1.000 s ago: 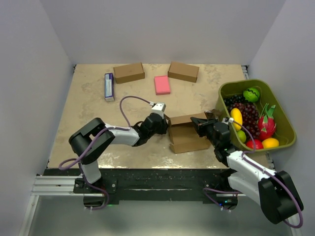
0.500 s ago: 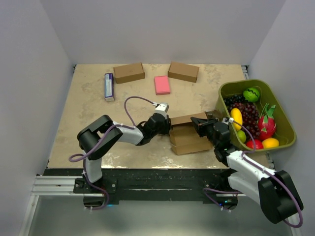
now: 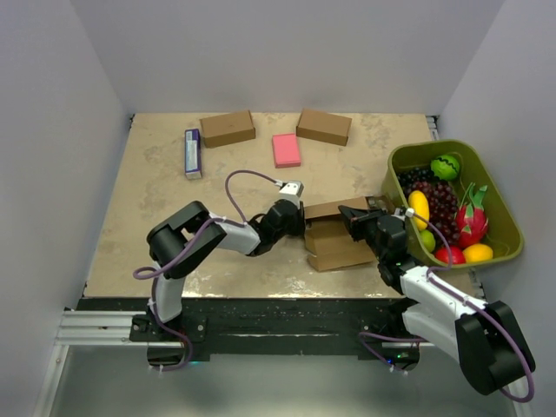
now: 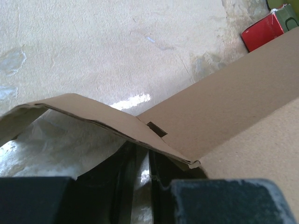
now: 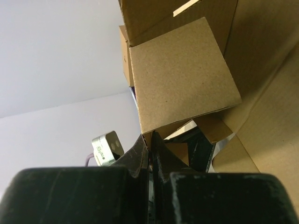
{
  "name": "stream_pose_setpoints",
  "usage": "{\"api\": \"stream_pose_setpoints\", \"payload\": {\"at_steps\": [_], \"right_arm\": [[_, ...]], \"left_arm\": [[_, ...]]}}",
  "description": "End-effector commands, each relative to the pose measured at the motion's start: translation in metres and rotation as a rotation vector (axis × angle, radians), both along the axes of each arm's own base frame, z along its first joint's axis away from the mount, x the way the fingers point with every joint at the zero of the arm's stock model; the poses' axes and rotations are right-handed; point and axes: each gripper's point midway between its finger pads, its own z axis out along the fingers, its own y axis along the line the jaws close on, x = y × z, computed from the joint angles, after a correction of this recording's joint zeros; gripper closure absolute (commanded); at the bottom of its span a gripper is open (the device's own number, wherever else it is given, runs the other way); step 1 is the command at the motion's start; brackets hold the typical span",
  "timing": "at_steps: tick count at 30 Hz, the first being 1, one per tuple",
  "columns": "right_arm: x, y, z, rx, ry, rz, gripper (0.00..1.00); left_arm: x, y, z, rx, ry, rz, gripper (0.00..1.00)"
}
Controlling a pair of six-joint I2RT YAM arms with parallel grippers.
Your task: Fold the paper box
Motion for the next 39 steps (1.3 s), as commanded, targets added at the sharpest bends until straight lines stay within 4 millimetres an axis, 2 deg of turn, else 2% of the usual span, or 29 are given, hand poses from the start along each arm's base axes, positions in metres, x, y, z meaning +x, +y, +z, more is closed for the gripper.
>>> {"api": "stream_pose_setpoints", "payload": {"at_steps": [1,4,5,6,8,9,11,13,14,15,16,17,19,20,21,23,24,26,27,28,29,31,32,34,35,36,37,38,39], "right_arm": [[-0.001,-0.013,-0.018,-0.025,0.058,-0.057,1.00],[-0.001,-0.015,-0.018,-0.025,0.057,-0.069,1.00],[-0.002,-0.015,-0.017,-0.023,0.056,-0.072,1.00],[-0.002,-0.017,-0.017,-0.019,0.057,-0.080,1.00],[-0.003,-0.017,-0.016,-0.011,0.057,-0.082,1.00],[-0.003,-0.018,-0.014,-0.007,0.051,-0.088,1.00],[-0.003,-0.019,-0.009,-0.001,0.042,-0.093,1.00],[-0.004,-0.020,-0.005,0.004,0.035,-0.095,1.00],[-0.004,-0.020,-0.002,0.008,0.028,-0.096,1.00],[-0.004,-0.020,-0.001,0.009,0.027,-0.097,1.00],[-0.004,-0.020,0.001,0.009,0.024,-0.094,1.00],[-0.004,-0.019,0.001,0.009,0.024,-0.092,1.00],[-0.005,-0.019,0.002,0.013,0.025,-0.092,1.00],[-0.005,-0.018,0.002,0.013,0.025,-0.085,1.00],[-0.005,-0.018,0.002,0.015,0.026,-0.086,1.00],[-0.006,-0.017,0.000,0.017,0.031,-0.081,1.00],[-0.005,-0.017,0.000,0.019,0.029,-0.081,1.00],[-0.005,-0.015,-0.002,0.020,0.034,-0.074,1.00],[-0.004,-0.015,0.000,0.022,0.030,-0.074,1.00],[-0.004,-0.015,-0.001,0.022,0.033,-0.073,1.00],[-0.004,-0.015,-0.001,0.023,0.032,-0.071,1.00],[-0.004,-0.014,-0.001,0.025,0.031,-0.069,1.00],[-0.003,-0.014,0.000,0.028,0.030,-0.069,1.00],[-0.003,-0.014,0.000,0.025,0.029,-0.068,1.00],[-0.003,-0.014,-0.001,0.024,0.030,-0.068,1.00],[-0.003,-0.014,0.000,0.023,0.029,-0.071,1.00],[-0.003,-0.014,0.000,0.022,0.029,-0.071,1.00],[-0.003,-0.014,0.000,0.022,0.027,-0.072,1.00],[-0.003,-0.015,0.000,0.021,0.029,-0.074,1.00]], "left_arm": [[-0.003,-0.036,0.014,-0.060,-0.017,-0.028,0.78],[-0.008,-0.025,0.011,-0.043,-0.018,-0.011,0.76],[-0.008,-0.025,0.020,-0.066,-0.045,-0.016,0.73],[-0.008,-0.024,0.038,-0.092,-0.075,-0.022,0.71],[-0.014,-0.012,0.043,-0.068,-0.100,-0.040,0.64],[-0.017,-0.009,0.061,-0.088,-0.127,-0.045,0.61],[-0.025,0.009,0.059,-0.051,-0.137,-0.055,0.53],[-0.034,0.030,0.070,-0.047,-0.156,-0.060,0.47],[-0.038,0.039,0.089,-0.061,-0.194,-0.067,0.45],[-0.046,0.052,0.082,-0.043,-0.187,-0.071,0.43],[-0.048,0.060,0.086,-0.052,-0.191,-0.082,0.40],[-0.050,0.067,0.106,-0.082,-0.232,-0.087,0.39],[-0.052,0.090,0.107,-0.067,-0.239,-0.073,0.35],[-0.052,0.098,0.128,-0.099,-0.282,-0.060,0.34],[-0.045,0.114,0.131,-0.102,-0.289,-0.026,0.33],[-0.040,0.127,0.147,-0.137,-0.315,-0.011,0.30],[-0.030,0.136,0.154,-0.138,-0.327,0.024,0.30],[-0.018,0.142,0.141,-0.085,-0.293,0.039,0.28],[-0.008,0.141,0.146,-0.076,-0.291,0.053,0.28],[-0.004,0.139,0.136,-0.043,-0.265,0.044,0.28],[0.002,0.136,0.117,-0.008,-0.225,0.039,0.28],[0.015,0.130,0.113,-0.001,-0.210,0.050,0.28],[0.020,0.127,0.095,0.025,-0.176,0.047,0.28],[0.033,0.119,0.094,0.028,-0.194,0.044,0.28],[0.035,0.115,0.074,0.055,-0.160,0.032,0.28],[0.044,0.108,0.078,0.048,-0.170,0.024,0.28],[0.047,0.103,0.074,0.054,-0.170,0.003,0.28],[0.049,0.099,0.059,0.068,-0.146,-0.011,0.28],[0.055,0.094,0.060,0.063,-0.153,-0.018,0.28]]}}
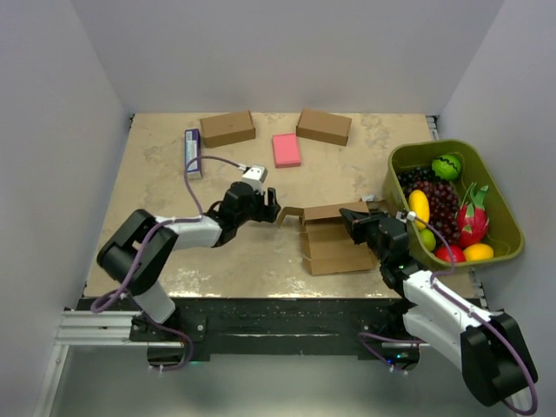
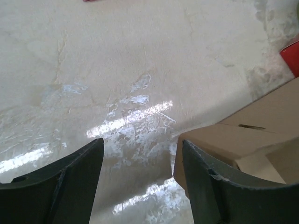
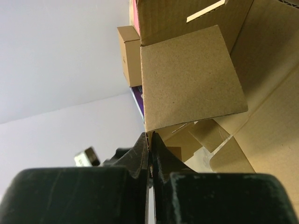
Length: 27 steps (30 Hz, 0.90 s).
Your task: Fold the paper box
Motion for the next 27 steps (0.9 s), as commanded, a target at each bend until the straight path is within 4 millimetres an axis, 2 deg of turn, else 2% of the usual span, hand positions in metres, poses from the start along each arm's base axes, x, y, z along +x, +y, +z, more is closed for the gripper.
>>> {"api": "stream_pose_setpoints", "payload": {"at_steps": [1,2,5,15,21,27], "right_arm": [[0.006,-0.012,-0.001,-0.002,0.004,-0.065,1.00],[0.006,-0.012,-0.001,-0.004,0.005,-0.066,1.00],[0.007,-0.013,-0.001,-0.014,0.004,-0.074,1.00],[0.009,-0.012,-0.013,-0.018,0.030,-0.071,1.00],[0.008,-0.013,-0.014,-0.022,0.032,-0.075,1.00],[0.007,-0.013,-0.015,-0.021,0.033,-0.074,1.00]], "left_arm": [[0.025,-0.029,0.010,-0.026,-0.067,-0.094,0.28],[0.024,-0.032,0.000,-0.019,-0.049,-0.111,0.28],[0.015,-0.041,-0.009,-0.027,-0.046,-0.183,0.27],[-0.021,-0.074,-0.006,-0.031,-0.106,-0.381,0.25],[-0.040,-0.078,-0.011,-0.030,-0.113,-0.435,0.25],[-0.058,-0.092,-0.008,-0.055,-0.152,-0.529,0.23]]}}
